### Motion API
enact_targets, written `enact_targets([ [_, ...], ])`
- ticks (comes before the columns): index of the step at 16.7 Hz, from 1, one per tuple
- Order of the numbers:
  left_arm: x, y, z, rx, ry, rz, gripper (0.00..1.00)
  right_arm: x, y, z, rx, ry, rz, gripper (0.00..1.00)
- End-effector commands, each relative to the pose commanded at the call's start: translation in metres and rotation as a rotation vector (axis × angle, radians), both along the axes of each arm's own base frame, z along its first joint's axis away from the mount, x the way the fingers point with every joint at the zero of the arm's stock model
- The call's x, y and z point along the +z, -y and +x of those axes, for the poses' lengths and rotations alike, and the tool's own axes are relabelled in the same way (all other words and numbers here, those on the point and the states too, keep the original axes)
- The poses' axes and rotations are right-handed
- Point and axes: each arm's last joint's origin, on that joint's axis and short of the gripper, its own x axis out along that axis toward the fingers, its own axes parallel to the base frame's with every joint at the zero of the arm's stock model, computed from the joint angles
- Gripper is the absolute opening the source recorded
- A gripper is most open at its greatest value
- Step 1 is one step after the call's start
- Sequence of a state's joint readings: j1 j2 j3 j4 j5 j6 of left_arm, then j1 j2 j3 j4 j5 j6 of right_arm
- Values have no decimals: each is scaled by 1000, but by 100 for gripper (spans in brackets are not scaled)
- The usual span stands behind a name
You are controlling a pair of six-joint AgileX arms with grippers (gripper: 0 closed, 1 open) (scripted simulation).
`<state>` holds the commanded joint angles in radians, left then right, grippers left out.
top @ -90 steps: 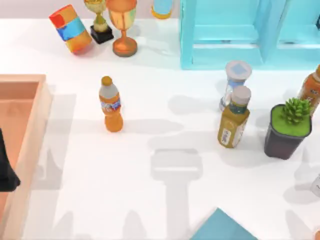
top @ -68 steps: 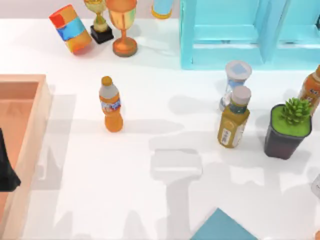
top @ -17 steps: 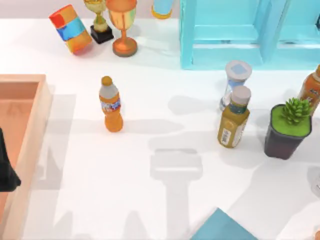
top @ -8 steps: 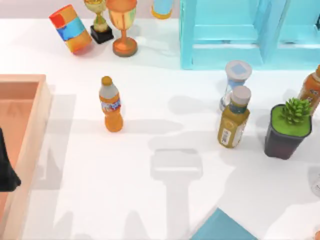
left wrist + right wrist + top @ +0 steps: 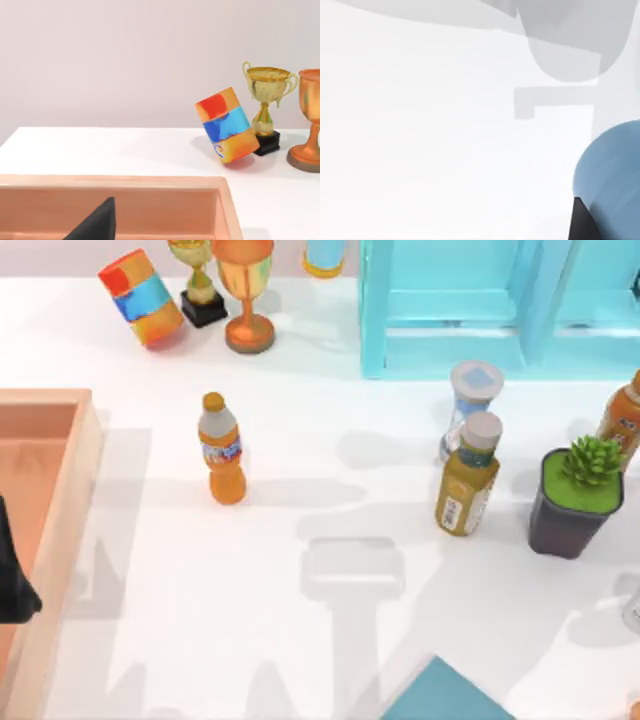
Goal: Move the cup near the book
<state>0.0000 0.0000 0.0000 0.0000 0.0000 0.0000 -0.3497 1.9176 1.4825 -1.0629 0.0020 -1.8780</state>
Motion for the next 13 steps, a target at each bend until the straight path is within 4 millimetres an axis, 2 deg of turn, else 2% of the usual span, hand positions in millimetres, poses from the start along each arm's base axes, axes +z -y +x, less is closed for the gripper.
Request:
enact_targets([
  [2,0,0,0,0,0,0,100,22,-15,15,-38,93,-20,0],
  [5,0,0,0,0,0,0,100,63,-56,38,-122,264,-9,0],
  [9,0,0,0,0,0,0,100,110,-137,51,-287,427,130,0],
  [13,0,0,0,0,0,0,100,129,-230,35,-554,393,340,0],
])
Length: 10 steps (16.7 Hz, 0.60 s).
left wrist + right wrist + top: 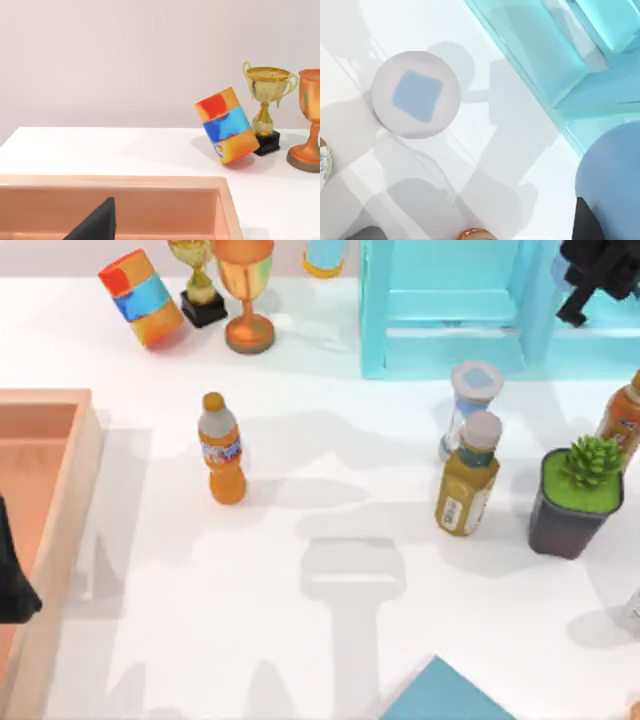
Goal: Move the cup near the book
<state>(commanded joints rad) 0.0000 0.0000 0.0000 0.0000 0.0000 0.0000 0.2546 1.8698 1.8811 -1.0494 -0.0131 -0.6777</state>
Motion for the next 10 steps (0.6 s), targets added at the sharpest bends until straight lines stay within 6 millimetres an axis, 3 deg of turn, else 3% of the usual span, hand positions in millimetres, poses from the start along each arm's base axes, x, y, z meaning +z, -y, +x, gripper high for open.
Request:
enact_targets([
  [5,0,0,0,0,0,0,100,-10,-97,-53,-343,-233,256,0],
  [8,0,0,0,0,0,0,100,-28,-134,-92,-559,-381,285,0],
  [10,0,0,0,0,0,0,100,-42,-148,-117,-686,-450,253,0],
])
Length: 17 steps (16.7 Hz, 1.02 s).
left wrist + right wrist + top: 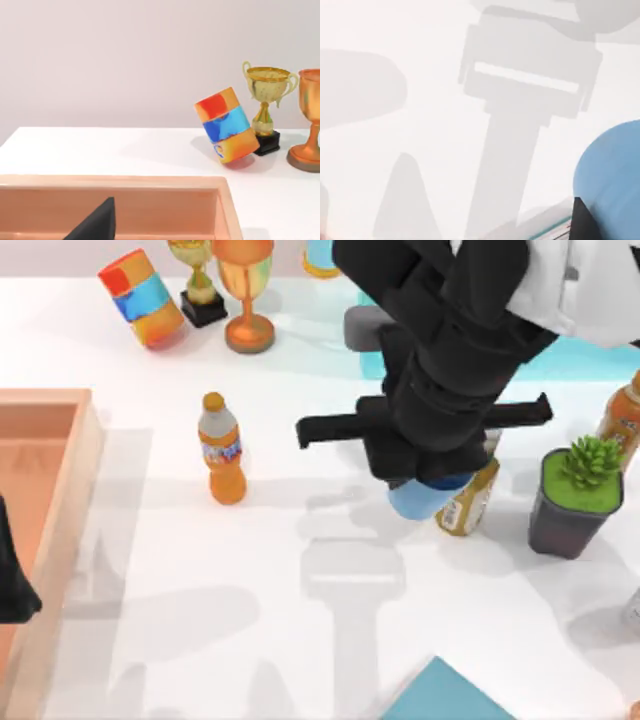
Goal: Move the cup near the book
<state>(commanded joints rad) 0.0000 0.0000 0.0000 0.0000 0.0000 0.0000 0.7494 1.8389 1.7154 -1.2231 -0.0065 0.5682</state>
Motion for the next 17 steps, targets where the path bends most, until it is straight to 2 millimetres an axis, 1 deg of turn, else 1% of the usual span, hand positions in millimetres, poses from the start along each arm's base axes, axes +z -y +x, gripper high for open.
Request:
enact_targets([
  [3,0,0,0,0,0,0,100,-20,-11,-31,-123,-95,-80,0],
  [6,0,0,0,0,0,0,100,-35,-12,-50,-190,-140,-156,0],
  [8,0,0,0,0,0,0,100,-39,-12,-53,-203,-150,-176,0],
  [13,0,0,0,0,0,0,100,-41,-12,-51,-206,-152,-176,0],
  [15,0,0,0,0,0,0,100,-50,-11,-51,-204,-153,-177,0],
  [17,0,0,0,0,0,0,100,-68,-9,-51,-204,-152,-177,0],
])
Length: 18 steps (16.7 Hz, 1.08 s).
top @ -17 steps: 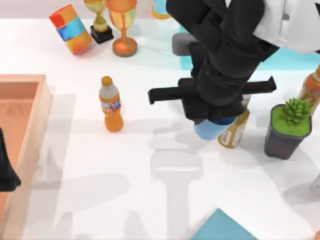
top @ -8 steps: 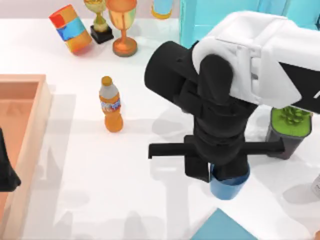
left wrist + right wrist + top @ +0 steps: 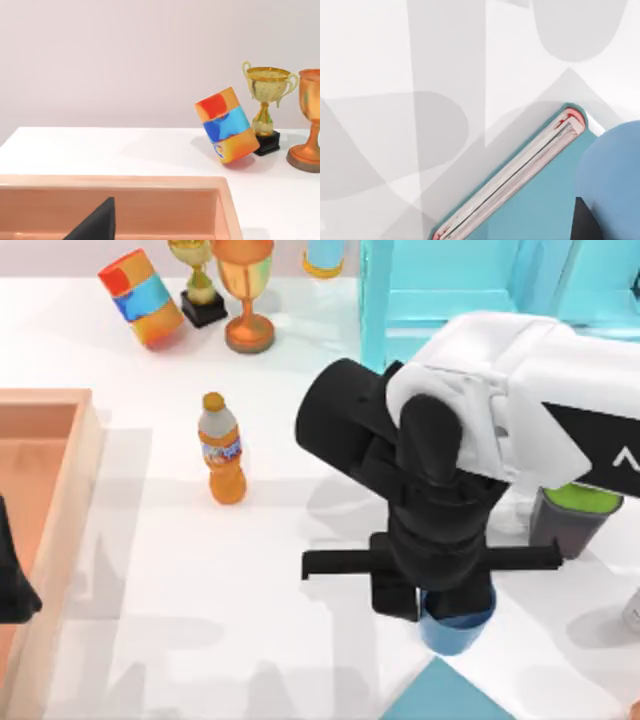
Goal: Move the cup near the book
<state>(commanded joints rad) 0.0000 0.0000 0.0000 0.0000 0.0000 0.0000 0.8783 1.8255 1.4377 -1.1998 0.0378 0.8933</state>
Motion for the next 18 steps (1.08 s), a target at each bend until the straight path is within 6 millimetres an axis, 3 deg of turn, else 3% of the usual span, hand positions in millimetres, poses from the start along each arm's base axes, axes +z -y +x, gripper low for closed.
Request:
enact_targets([
  [4,0,0,0,0,0,0,100,-32,7,-1,-3,4,2,0],
  [8,0,0,0,0,0,0,100,-35,7,-2,1,2,1,0],
  [18,0,0,0,0,0,0,100,-35,7,-2,1,2,1,75],
])
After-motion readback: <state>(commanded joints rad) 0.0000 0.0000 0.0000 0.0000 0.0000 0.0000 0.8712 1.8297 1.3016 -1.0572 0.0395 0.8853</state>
